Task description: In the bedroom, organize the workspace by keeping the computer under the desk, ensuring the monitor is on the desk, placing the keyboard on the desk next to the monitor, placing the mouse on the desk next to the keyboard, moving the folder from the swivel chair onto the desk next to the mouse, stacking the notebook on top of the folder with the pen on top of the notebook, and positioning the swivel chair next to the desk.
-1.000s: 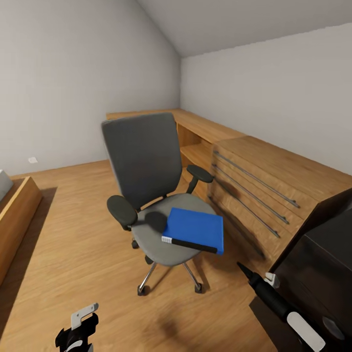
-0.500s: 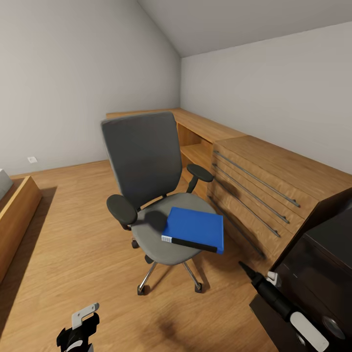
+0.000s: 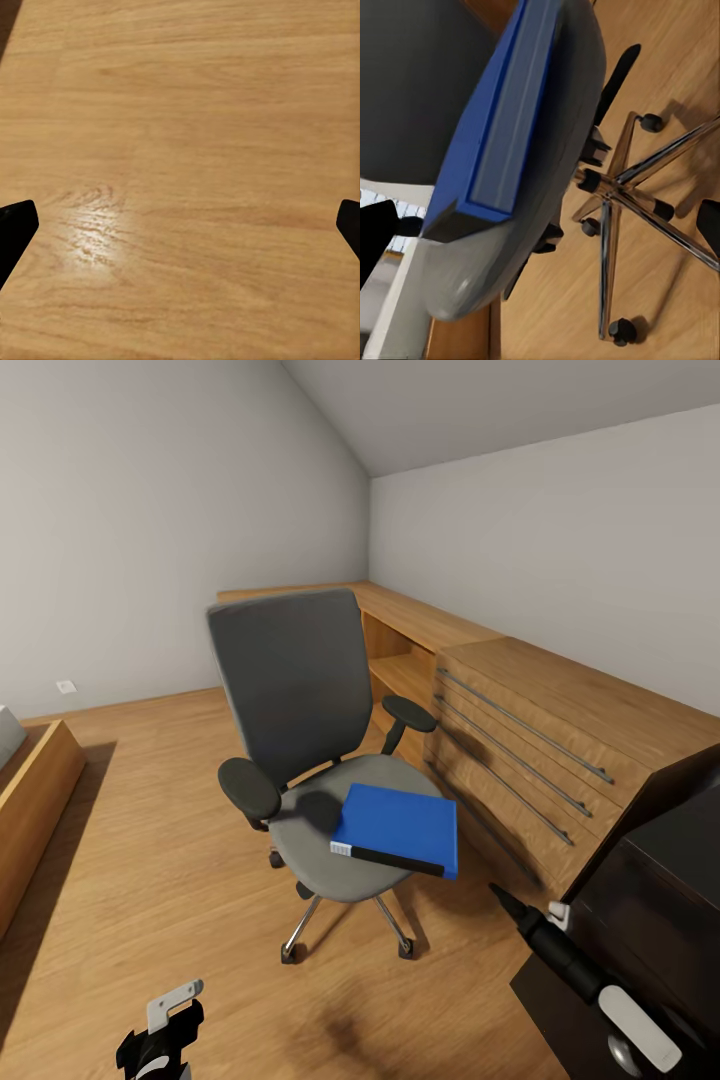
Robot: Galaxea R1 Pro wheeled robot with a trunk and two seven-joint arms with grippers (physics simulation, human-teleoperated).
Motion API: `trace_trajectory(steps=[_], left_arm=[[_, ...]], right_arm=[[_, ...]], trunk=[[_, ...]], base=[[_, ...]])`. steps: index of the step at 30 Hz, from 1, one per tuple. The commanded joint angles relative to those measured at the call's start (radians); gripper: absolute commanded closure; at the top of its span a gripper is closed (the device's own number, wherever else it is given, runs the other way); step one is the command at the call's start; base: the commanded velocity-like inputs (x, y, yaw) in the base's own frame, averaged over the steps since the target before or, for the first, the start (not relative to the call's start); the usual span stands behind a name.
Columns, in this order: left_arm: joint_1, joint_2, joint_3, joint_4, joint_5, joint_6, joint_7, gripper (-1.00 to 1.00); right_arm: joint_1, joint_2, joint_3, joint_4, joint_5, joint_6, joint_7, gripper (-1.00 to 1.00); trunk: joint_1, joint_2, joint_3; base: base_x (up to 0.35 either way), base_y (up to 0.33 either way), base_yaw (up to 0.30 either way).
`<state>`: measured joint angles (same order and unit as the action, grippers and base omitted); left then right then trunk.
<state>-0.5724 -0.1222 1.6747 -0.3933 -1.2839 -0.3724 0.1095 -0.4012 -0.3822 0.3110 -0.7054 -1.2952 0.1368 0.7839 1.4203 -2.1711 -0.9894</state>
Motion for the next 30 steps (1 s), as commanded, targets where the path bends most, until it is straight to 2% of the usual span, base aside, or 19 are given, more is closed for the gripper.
trace_trajectory(steps=[1, 5, 9, 22, 30], left_arm=[[-0.001, -0.001, 0.007, -0.001, -0.011, -0.004, 0.004, -1.0], [-0.001, -0.001, 0.007, -0.001, -0.011, -0.003, 0.004, -1.0], [-0.001, -0.001, 0.007, -0.001, -0.011, -0.003, 0.004, -1.0], [0.003, 0.0, 0.008, -0.001, -0.011, -0.005, 0.004, -1.0], [0.003, 0.0, 0.008, -0.001, -0.011, -0.005, 0.004, -1.0]], right_arm=[[-0.001, -0.004, 0.003, -0.004, -0.01, 0.011, 0.014, -1.0], [-0.001, -0.017, 0.004, -0.026, -0.01, 0.04, 0.069, -1.0], [-0.001, -0.02, 0.005, -0.032, -0.01, 0.059, 0.085, -1.0], [-0.001, -0.02, 0.006, -0.034, -0.007, 0.068, 0.092, -1.0], [-0.001, -0.02, 0.005, -0.028, -0.006, 0.068, 0.091, -1.0]], trunk=[[0.0, 0.0, -0.001], [0.0, 0.0, -0.001], [0.0, 0.0, -0.001], [0.0, 0.0, -0.001], [0.0, 0.0, -0.001]], base=[[0.0, 0.0, 0.0], [0.0, 0.0, 0.0], [0.0, 0.0, 0.0], [0.002, 0.001, 0.0], [0.143, 0.101, 0.0]])
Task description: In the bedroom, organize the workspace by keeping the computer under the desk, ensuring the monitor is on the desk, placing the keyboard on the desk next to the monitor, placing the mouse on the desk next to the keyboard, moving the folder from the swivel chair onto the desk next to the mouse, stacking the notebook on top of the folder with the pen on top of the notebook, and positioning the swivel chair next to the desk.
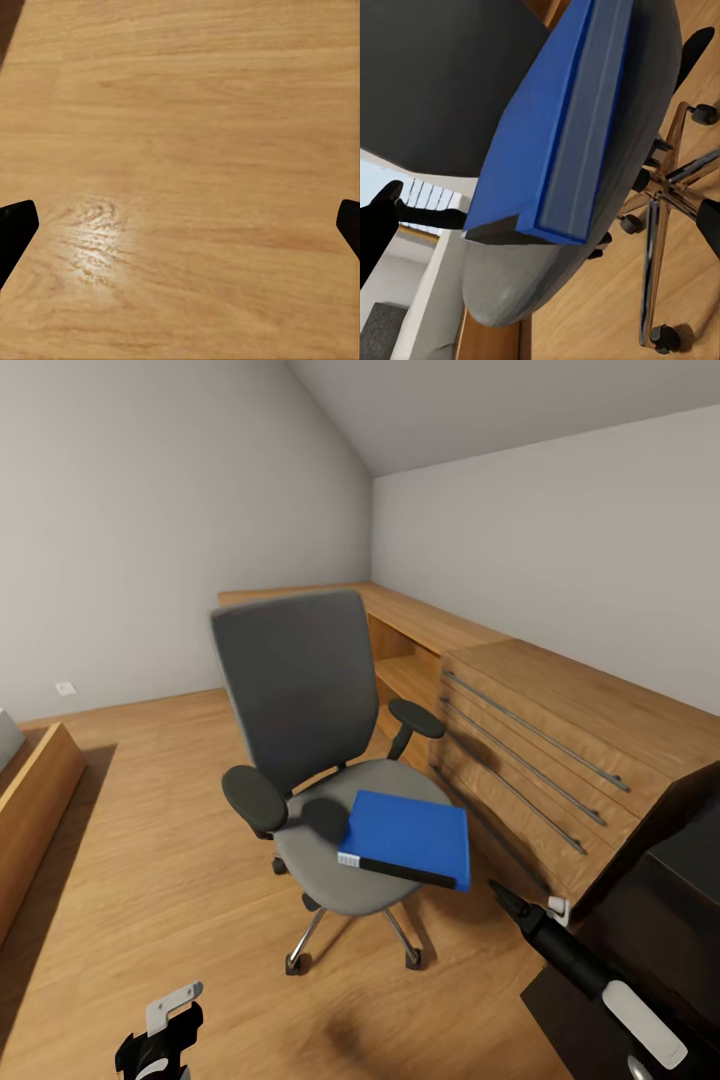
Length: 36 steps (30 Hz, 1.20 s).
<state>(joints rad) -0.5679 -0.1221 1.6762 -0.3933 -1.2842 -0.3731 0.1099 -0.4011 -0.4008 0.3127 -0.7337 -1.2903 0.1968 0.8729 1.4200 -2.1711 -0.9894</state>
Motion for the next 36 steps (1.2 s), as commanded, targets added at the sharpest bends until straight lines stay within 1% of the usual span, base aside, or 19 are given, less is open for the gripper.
trace_trajectory(steps=[1, 14, 24, 36], left_arm=[[-0.001, -0.001, 0.007, -0.001, -0.011, -0.004, 0.004, -1.0], [-0.001, -0.001, 0.007, -0.001, -0.011, -0.003, 0.004, -1.0], [-0.001, 0.0, 0.007, -0.001, -0.011, -0.003, 0.005, -1.0], [-0.001, -0.001, 0.007, -0.001, -0.012, -0.006, 0.005, -1.0]], right_arm=[[-0.001, -0.001, 0.003, 0.001, -0.011, 0.008, 0.002, -1.0], [-0.001, -0.002, 0.003, 0.02, -0.012, 0.008, 0.002, -1.0], [-0.001, 0.0, 0.003, 0.042, -0.012, 0.007, 0.002, -1.0], [-0.001, 0.002, 0.004, 0.054, -0.011, 0.005, 0.001, -1.0]], trunk=[[0.0, 0.0, -0.001], [0.0, 0.0, -0.001], [0.0, 0.0, -0.001], [0.0, 0.0, -0.001]], base=[[0.076, 0.046, 0.0], [0.023, 0.012, 0.0], [0.168, 0.0, 0.0], [0.023, 0.0, 0.0]])
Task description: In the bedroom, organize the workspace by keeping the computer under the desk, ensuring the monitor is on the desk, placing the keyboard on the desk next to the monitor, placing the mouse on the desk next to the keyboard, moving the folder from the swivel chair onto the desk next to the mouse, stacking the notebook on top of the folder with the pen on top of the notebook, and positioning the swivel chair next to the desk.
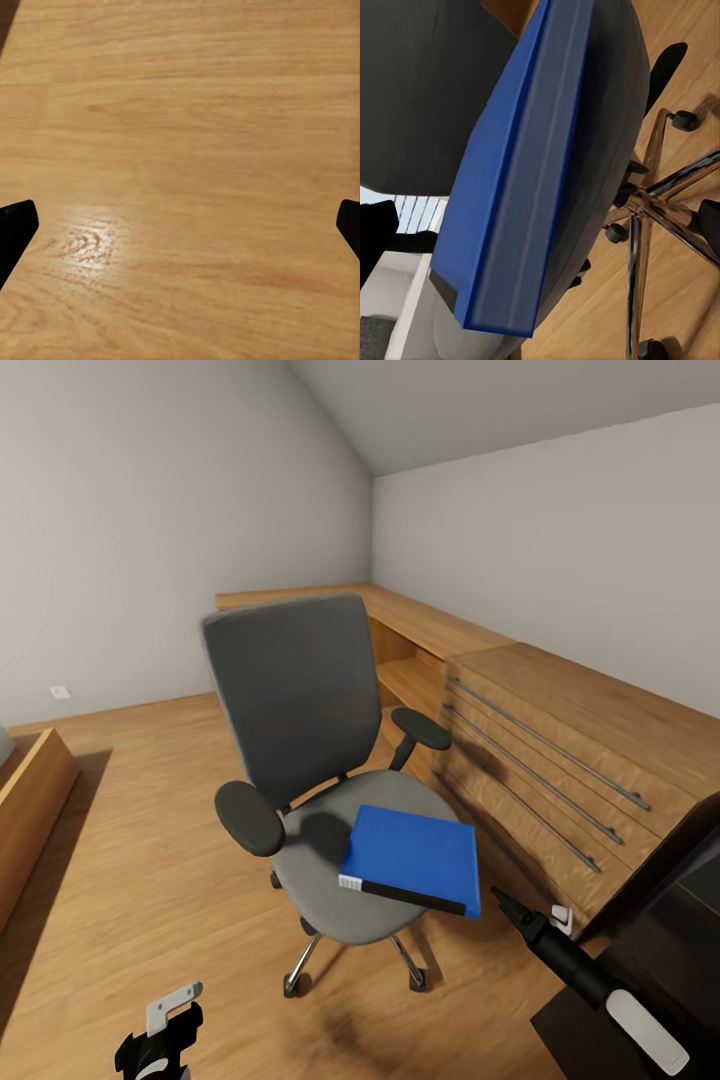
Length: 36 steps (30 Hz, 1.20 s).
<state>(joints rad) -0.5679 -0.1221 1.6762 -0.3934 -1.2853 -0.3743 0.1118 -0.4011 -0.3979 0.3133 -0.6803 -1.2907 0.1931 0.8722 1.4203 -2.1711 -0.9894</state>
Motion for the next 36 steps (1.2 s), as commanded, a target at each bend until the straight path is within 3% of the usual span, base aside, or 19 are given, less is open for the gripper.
trace_trajectory(steps=[1, 5, 11, 28, 36], left_arm=[[-0.001, -0.001, 0.007, -0.001, -0.011, -0.004, 0.003, -1.0], [-0.001, -0.001, 0.007, -0.001, -0.011, -0.005, 0.003, -1.0], [-0.001, -0.001, 0.007, -0.001, -0.01, -0.005, 0.003, -1.0], [-0.001, 0.002, 0.008, -0.002, -0.011, -0.005, 0.005, -1.0], [-0.001, 0.005, 0.008, -0.002, -0.011, -0.005, 0.005, -1.0]], right_arm=[[-0.001, 0.0, 0.004, 0.0, -0.01, 0.008, 0.002, -1.0], [-0.001, 0.0, 0.004, 0.001, -0.01, 0.008, 0.002, -1.0], [-0.001, 0.0, 0.005, 0.001, -0.009, 0.008, 0.002, -1.0], [-0.001, 0.001, 0.007, -0.001, -0.005, 0.006, 0.003, -1.0], [-0.001, 0.001, 0.008, -0.001, -0.004, 0.006, 0.003, -1.0]], trunk=[[0.0, 0.0, -0.001], [0.0, 0.0, -0.001], [0.023, -0.042, -0.02], [0.023, -0.042, -0.02], [0.023, -0.042, -0.02]], base=[[0.002, 0.0, 0.0], [0.001, 0.0, 0.0], [0.0, 0.0, 0.0], [0.0, 0.002, 0.0], [-0.027, 0.159, 0.0]])
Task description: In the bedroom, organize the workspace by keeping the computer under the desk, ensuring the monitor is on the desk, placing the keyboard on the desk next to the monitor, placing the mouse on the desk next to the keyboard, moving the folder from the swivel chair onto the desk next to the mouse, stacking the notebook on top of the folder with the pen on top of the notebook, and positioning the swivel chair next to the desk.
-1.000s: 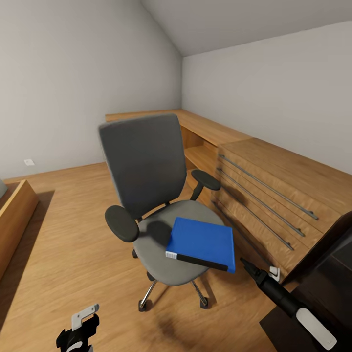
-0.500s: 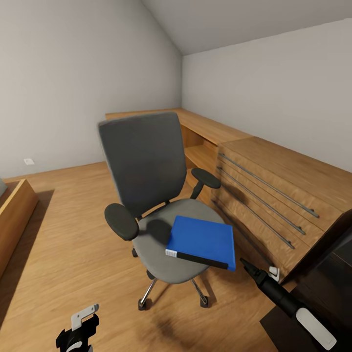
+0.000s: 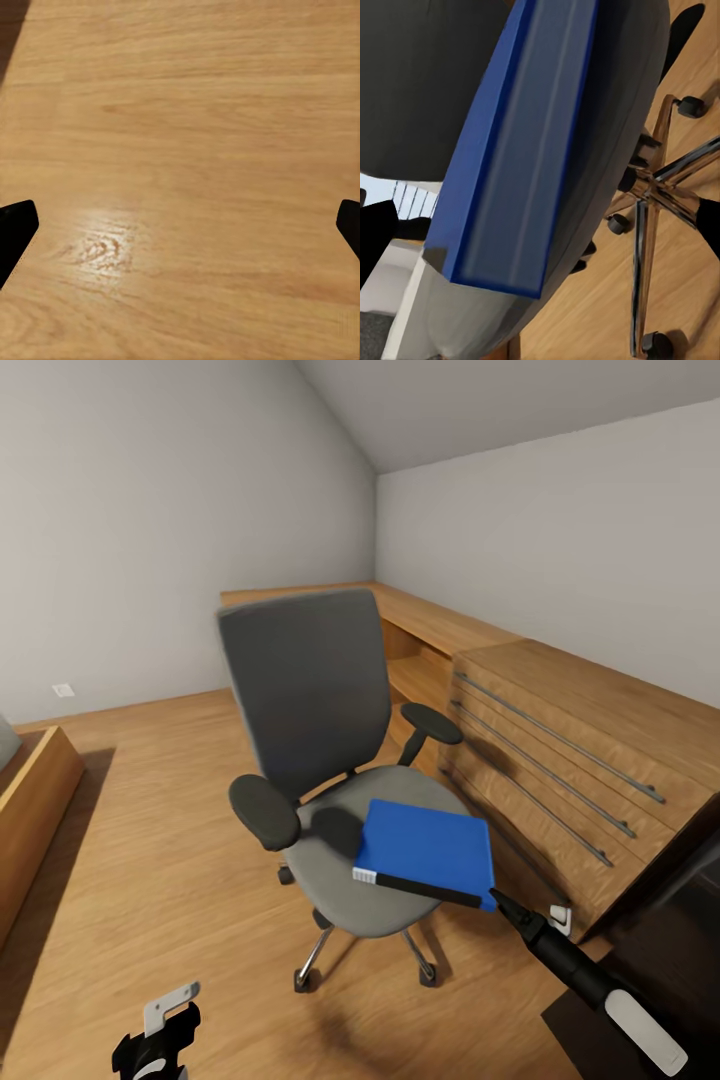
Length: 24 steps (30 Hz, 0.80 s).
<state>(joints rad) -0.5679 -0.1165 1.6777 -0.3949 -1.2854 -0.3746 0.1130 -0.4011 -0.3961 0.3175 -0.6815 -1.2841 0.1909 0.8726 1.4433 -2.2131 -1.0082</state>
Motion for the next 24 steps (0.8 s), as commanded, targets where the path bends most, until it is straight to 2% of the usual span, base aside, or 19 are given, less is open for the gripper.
trace_trajectory(steps=[1, 15, 24], left_arm=[[-0.001, 0.0, 0.007, -0.001, -0.011, -0.004, 0.004, -1.0], [-0.001, 0.0, 0.007, -0.001, -0.011, -0.004, 0.004, -1.0], [-0.001, -0.001, 0.007, -0.001, -0.011, -0.004, 0.004, -1.0]], right_arm=[[-0.001, -0.001, 0.004, 0.0, -0.011, 0.008, 0.002, -1.0], [-0.001, -0.001, 0.003, 0.0, -0.011, 0.008, 0.003, -1.0], [-0.001, -0.001, 0.003, 0.0, -0.011, 0.008, 0.003, -1.0]], trunk=[[0.0, 0.0, -0.001], [0.0, 0.0, -0.001], [0.0, 0.0, -0.001]], base=[[-0.008, 0.058, 0.0], [0.0, 0.015, 0.0], [0.091, 0.091, 0.0]])
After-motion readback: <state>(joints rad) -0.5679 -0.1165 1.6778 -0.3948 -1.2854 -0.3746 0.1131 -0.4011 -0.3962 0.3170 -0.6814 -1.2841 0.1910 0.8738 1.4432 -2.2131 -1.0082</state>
